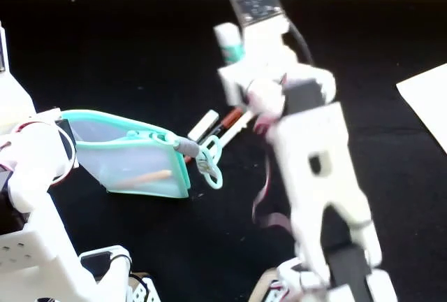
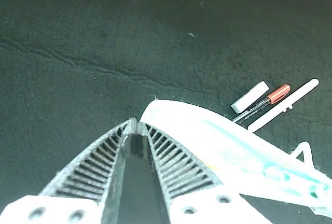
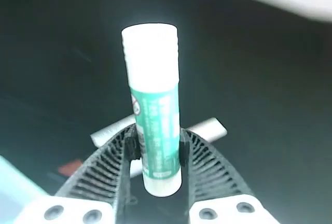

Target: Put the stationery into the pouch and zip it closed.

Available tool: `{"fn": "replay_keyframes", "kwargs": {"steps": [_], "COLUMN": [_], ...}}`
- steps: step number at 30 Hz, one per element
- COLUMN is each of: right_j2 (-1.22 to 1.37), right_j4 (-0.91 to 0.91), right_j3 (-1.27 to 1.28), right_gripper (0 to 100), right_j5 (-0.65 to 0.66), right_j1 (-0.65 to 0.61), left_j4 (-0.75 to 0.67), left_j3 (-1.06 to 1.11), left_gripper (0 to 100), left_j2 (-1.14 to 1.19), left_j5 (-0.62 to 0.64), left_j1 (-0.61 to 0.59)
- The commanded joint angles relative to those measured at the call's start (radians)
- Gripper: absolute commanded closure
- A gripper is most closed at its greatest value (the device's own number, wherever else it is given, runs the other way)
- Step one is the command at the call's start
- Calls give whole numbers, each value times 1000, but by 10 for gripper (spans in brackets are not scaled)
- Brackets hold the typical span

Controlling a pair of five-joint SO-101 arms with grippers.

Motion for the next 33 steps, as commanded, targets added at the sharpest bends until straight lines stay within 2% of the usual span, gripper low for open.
{"fn": "replay_keyframes", "kwargs": {"steps": [1,7,11,18,23,33], "right_j2": [-107,-122,-159,-163,-160,-160], "right_j4": [-79,-205,-225,-223,-245,-443], "right_j3": [-61,-65,-59,-31,50,282], "right_gripper": [992,992,992,992,992,992], "right_j5": [-163,-284,-334,-341,-341,-341], "right_j1": [-113,-217,-308,-426,-527,-549], "left_j4": [-8,14,14,14,14,14], "left_j3": [1,2,2,1,1,1], "left_gripper": [993,993,993,993,993,993], "left_j2": [2,-4,1,1,1,1], "left_j5": [-5,-5,-3,-2,44,44], "left_j1": [-7,-7,-7,-7,-7,-7]}}
